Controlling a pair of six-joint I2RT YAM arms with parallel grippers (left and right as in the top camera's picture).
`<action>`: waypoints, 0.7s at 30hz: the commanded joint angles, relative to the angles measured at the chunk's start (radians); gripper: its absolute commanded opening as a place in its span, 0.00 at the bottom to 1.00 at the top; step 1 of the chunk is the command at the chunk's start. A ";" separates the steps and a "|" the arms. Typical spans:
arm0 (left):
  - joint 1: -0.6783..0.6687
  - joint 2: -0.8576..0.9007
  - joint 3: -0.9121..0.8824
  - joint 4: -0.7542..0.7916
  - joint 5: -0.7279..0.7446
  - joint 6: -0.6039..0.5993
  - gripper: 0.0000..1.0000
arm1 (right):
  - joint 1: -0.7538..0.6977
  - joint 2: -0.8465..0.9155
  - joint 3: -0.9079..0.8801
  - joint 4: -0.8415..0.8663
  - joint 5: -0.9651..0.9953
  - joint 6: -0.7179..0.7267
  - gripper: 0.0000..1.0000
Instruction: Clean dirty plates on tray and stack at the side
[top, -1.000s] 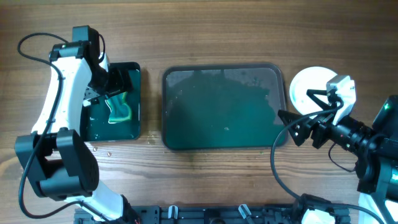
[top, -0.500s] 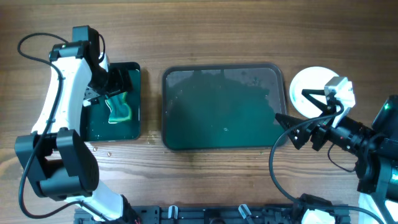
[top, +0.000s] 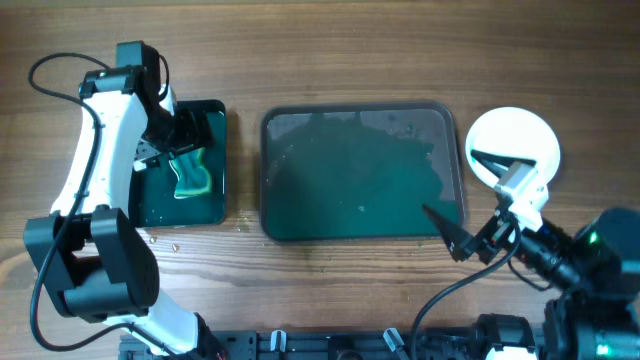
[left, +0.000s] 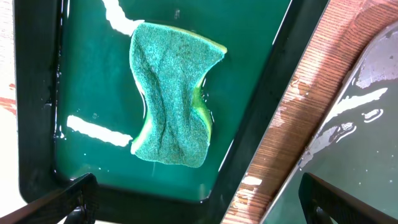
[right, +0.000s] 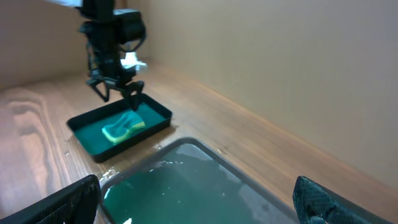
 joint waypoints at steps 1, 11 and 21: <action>0.004 -0.008 0.013 0.000 0.012 0.005 1.00 | 0.042 -0.100 -0.141 0.105 0.324 0.354 1.00; 0.004 -0.008 0.013 0.000 0.012 0.005 1.00 | 0.173 -0.265 -0.553 0.572 0.597 0.536 1.00; 0.004 -0.008 0.013 0.000 0.012 0.005 1.00 | 0.206 -0.423 -0.765 0.673 0.597 0.399 1.00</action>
